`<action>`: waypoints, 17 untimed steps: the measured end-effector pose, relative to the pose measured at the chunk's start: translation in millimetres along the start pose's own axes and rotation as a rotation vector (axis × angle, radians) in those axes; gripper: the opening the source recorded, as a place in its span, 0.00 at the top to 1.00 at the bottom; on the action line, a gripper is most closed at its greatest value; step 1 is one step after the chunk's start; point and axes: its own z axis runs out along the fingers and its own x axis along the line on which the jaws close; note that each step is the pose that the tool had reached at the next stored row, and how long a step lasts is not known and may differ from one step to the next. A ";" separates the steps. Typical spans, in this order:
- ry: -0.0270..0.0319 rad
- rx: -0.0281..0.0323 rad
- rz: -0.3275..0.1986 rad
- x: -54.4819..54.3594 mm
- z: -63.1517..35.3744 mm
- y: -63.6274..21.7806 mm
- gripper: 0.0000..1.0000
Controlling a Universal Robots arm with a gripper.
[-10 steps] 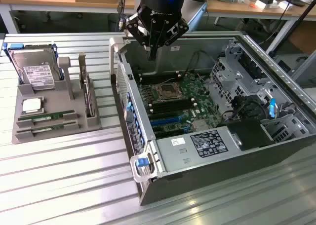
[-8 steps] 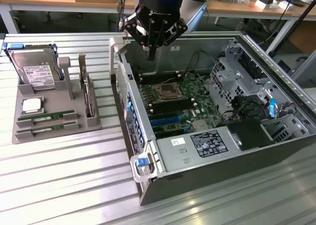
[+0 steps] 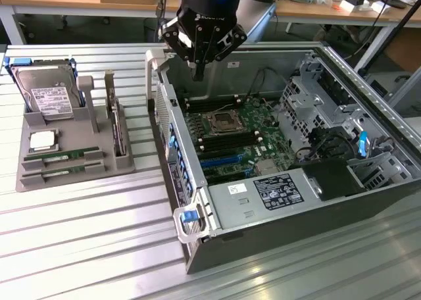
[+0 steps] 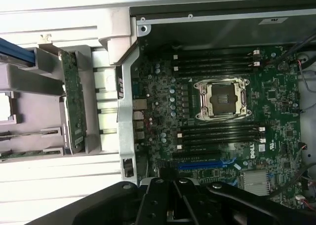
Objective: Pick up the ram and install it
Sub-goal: 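Reach for the ram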
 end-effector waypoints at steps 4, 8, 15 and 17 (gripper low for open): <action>0.0000 -0.0001 0.000 4.9 -0.1 -0.4 0.89; 0.0000 0.0000 0.000 11.7 -0.3 -0.9 0.89; 0.0000 0.0000 0.000 29.4 -0.8 -2.2 0.89; 0.0000 -0.0001 0.000 34.2 -0.9 -2.6 0.89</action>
